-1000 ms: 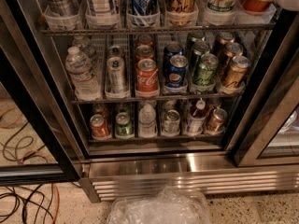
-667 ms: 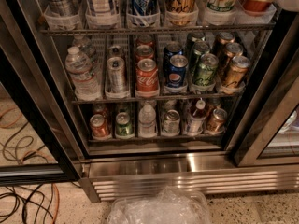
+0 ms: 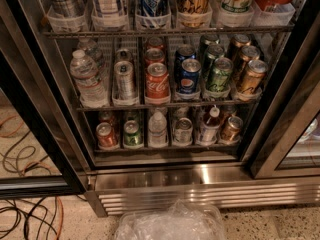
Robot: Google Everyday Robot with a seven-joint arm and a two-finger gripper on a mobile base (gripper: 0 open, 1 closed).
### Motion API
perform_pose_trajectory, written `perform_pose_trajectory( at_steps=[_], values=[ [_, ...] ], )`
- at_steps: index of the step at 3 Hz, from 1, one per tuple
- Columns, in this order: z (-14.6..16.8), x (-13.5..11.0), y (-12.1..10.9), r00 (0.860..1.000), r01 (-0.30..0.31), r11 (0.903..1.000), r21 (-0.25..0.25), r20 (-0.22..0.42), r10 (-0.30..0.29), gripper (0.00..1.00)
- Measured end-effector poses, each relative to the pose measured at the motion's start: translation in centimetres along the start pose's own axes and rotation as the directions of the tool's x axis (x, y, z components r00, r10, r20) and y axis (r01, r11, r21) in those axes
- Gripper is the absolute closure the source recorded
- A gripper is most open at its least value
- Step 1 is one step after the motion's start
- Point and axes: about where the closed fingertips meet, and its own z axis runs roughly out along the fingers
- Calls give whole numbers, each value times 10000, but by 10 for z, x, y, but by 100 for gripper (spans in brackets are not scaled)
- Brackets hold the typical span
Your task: Pick coke can from top shelf of fridge
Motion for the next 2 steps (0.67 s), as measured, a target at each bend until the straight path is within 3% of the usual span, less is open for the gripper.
perform_pose_trajectory(
  at_steps=[1,2],
  values=[
    [-30,-2,18,10000,87,9966,-818,-29,-90,100],
    [-63,18,40,9975,-239,9821,-1871,-700,109,100]
  ],
)
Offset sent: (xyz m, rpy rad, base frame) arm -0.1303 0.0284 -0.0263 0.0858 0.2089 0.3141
